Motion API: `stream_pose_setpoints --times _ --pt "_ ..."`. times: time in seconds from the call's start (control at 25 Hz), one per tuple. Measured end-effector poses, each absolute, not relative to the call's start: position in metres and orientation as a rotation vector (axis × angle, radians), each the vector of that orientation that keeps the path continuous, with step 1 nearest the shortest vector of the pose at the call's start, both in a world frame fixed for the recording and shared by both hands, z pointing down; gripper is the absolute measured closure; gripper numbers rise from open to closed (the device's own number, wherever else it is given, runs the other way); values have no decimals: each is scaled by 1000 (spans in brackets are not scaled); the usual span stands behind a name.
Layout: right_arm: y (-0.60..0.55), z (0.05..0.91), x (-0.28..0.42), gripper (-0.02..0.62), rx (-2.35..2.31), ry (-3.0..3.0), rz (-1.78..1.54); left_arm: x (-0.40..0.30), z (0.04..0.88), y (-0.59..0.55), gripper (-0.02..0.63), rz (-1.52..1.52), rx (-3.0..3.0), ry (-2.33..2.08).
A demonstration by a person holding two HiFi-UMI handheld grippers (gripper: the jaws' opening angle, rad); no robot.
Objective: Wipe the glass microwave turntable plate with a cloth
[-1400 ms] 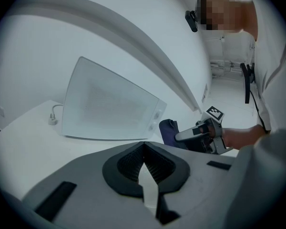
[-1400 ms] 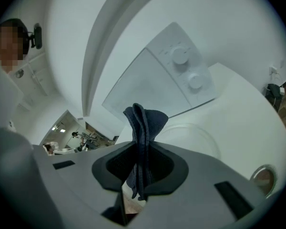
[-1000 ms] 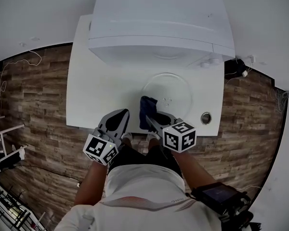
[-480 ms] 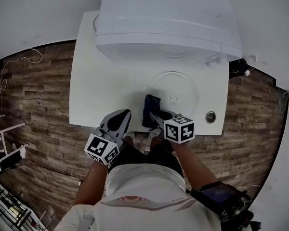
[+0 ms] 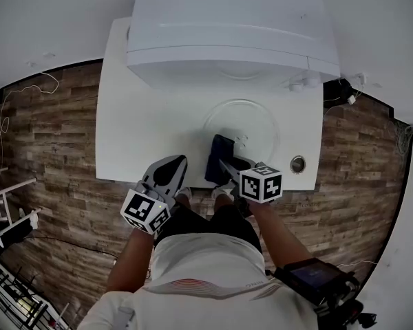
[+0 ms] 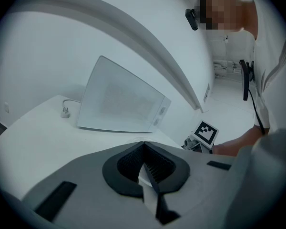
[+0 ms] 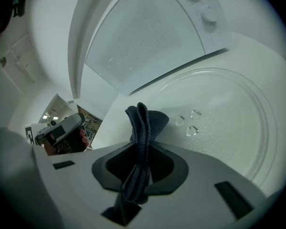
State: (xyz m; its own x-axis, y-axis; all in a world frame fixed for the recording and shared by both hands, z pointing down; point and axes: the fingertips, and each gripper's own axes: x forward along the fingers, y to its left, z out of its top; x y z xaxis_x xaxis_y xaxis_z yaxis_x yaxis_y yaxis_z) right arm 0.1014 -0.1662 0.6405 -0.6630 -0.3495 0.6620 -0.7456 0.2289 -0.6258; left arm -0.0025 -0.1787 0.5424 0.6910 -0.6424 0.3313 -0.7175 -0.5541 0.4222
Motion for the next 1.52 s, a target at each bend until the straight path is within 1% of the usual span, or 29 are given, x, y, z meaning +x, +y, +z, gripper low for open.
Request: stream_pose_setpoints --times 1.52 --pt "-177 642 256 532 1321 -2003 1469 74 541 -181 595 202 2415 -941"
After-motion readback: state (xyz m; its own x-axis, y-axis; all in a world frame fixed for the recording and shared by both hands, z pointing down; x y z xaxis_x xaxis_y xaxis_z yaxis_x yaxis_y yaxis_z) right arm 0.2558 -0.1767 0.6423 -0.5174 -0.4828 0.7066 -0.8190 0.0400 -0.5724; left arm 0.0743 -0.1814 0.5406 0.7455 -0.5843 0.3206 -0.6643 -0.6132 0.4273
